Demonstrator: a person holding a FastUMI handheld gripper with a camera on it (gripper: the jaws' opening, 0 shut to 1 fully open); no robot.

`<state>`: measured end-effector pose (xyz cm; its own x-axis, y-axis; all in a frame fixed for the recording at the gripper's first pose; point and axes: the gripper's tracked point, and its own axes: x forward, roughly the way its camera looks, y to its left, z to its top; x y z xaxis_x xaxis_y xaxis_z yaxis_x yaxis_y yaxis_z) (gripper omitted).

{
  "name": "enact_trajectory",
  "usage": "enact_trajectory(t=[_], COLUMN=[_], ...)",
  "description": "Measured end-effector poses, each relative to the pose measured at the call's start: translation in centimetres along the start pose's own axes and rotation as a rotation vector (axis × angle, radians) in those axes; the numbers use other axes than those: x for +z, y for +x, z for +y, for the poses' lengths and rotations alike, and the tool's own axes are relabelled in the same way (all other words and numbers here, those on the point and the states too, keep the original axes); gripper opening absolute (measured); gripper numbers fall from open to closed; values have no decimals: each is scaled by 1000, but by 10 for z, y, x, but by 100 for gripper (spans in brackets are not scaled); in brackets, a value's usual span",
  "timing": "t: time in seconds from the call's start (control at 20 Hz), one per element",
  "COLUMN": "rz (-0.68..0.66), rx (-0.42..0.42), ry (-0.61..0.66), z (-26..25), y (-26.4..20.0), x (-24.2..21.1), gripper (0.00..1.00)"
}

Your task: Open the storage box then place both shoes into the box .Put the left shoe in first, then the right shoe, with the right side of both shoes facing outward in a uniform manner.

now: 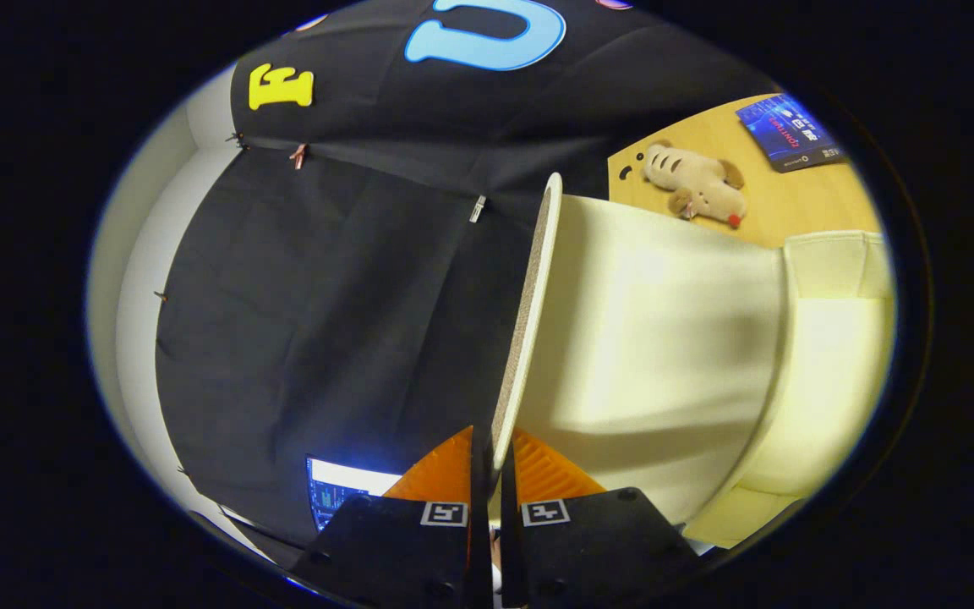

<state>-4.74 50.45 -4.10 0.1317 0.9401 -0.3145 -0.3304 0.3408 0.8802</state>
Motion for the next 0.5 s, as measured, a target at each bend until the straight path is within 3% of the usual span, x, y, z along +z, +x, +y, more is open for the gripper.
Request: enact_trajectory(t=[0.4, 0.5], rz=[66, 73], rx=[-96, -169], ry=[-68, -131], z=[-45, -65], y=[70, 70], x=[-29, -35], gripper=[10, 13])
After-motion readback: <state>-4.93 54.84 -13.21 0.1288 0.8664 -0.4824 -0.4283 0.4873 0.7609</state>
